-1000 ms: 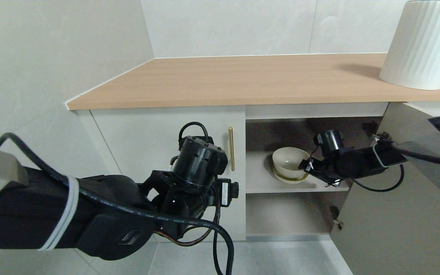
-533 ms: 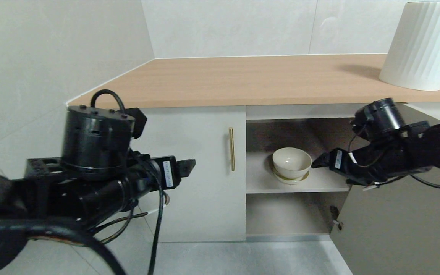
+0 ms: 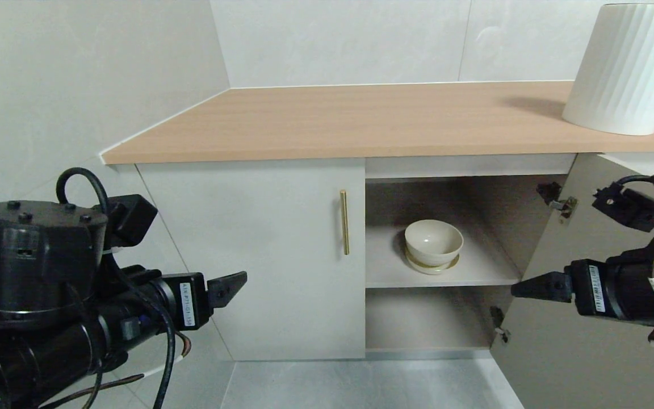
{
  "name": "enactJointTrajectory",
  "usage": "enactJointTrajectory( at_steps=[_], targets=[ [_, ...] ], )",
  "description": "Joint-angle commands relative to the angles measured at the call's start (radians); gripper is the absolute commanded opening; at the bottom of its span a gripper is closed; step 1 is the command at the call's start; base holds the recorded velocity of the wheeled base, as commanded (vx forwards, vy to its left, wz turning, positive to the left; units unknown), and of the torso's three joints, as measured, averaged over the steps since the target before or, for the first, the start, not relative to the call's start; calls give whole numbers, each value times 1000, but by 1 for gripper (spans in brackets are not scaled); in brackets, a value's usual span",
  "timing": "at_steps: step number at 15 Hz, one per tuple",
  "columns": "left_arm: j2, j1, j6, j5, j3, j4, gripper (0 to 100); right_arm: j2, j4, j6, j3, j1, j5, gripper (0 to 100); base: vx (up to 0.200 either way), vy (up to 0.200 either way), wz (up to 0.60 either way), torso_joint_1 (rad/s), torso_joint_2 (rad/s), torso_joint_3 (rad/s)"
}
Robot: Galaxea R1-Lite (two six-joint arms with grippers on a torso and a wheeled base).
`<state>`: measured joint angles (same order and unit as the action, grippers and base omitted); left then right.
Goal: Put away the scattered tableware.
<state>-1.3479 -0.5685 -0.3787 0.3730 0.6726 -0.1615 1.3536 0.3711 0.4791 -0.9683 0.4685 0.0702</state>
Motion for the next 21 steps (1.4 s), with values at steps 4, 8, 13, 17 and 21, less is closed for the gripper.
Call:
enactJointTrajectory(
  at_steps=[4, 8, 13, 17, 21],
  targets=[
    [-10, -1, -3, 3, -7, -1, 100, -68, 5, -40, 34, 12, 14, 100, -100, 0, 0, 1, 4, 6],
    [-13, -1, -3, 1, -11, 0, 100, -57, 5, -67, 51, 13, 16, 100, -200, 0, 0, 5, 5, -1],
    [-14, -1, -3, 1, -11, -1, 100, -48, 5, -67, 57, 16, 16, 100, -80, 0, 0, 2, 3, 1],
    [-16, -1, -3, 0, -11, 0, 100, -48, 5, -67, 57, 21, 16, 100, 0, 0, 0, 0, 0, 0],
    [-17, -1, -3, 0, -11, 0, 100, -48, 5, -67, 59, 24, 16, 100, -200, 0, 0, 8, 5, -1]
  ],
)
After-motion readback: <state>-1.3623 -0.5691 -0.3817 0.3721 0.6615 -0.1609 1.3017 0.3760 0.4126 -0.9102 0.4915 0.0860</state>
